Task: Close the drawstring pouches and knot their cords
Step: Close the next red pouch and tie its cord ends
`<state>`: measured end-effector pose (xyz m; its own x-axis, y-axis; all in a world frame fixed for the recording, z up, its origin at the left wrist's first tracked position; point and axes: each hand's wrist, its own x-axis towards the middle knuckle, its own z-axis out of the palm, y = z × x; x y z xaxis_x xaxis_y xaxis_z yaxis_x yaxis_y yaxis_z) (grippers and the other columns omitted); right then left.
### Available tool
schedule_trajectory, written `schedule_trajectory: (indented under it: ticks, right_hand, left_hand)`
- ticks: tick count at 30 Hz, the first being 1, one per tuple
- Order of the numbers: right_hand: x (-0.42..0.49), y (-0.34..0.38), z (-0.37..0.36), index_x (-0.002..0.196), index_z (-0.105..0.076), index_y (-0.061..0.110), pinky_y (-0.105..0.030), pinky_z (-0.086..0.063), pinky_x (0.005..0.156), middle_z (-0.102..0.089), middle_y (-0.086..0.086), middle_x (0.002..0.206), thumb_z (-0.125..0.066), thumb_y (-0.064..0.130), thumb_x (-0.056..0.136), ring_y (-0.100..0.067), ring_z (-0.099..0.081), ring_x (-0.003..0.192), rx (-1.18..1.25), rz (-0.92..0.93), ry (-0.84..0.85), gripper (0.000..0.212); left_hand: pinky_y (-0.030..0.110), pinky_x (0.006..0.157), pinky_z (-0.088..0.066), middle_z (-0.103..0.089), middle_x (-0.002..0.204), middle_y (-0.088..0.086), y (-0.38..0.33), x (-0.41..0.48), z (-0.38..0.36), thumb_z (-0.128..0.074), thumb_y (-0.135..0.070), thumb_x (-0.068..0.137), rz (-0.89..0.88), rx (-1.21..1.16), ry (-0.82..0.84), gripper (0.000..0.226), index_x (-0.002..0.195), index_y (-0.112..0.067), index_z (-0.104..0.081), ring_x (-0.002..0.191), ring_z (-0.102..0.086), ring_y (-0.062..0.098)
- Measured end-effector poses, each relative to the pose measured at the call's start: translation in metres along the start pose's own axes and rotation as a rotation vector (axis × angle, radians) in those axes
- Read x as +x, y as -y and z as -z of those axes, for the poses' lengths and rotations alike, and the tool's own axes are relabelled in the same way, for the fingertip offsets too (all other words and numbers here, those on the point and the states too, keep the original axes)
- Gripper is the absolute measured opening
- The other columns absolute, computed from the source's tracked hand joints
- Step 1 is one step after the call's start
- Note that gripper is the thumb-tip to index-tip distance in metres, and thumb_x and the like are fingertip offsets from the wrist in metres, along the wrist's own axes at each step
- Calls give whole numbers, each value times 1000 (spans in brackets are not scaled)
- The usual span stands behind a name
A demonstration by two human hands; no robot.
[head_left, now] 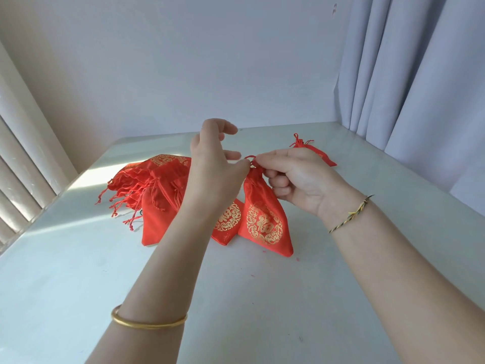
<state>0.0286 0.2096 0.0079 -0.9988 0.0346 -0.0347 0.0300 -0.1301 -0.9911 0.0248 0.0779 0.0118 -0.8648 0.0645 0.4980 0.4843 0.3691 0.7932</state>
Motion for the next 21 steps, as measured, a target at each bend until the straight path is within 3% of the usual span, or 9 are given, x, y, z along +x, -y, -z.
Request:
schedule_trajectory:
  ticks: [4, 8, 16, 21]
  right_hand:
    - [1, 0, 2, 62, -49, 10, -13, -18, 34, -41, 3, 44, -58, 6, 88, -3, -28, 31, 176, -87, -23, 27]
    - [1, -1, 2, 60, -48, 11, -12, -19, 34, -41, 3, 43, -57, 7, 88, -3, -29, 30, 248, -99, -29, 30]
    - [3, -4, 3, 61, -51, 11, -15, -21, 35, -43, 1, 47, -60, 8, 86, -5, -32, 33, 220, -78, 1, 27]
    - [2, -3, 5, 68, -56, 9, -17, -22, 37, -42, 0, 52, -60, 7, 86, -6, -33, 36, 131, -41, 33, 18]
  left_hand:
    - [24, 85, -49, -46, 108, -7, 0, 3, 1, -60, -7, 83, -96, 74, -6, 20, 85, -26, -62, 103, -51, 5]
    - [28, 92, -42, -47, 107, -7, 2, 1, -2, -66, -23, 82, -117, 173, 19, 10, 87, -31, -69, 111, -46, 13]
    - [23, 83, -37, -47, 106, -7, 7, 3, -1, -69, -31, 81, -109, 312, 28, 12, 92, -27, -71, 111, -41, 10]
    - [22, 77, -32, -50, 96, -4, 11, 4, -2, -64, -30, 84, -105, 348, 71, 7, 86, -23, -64, 99, -48, 17]
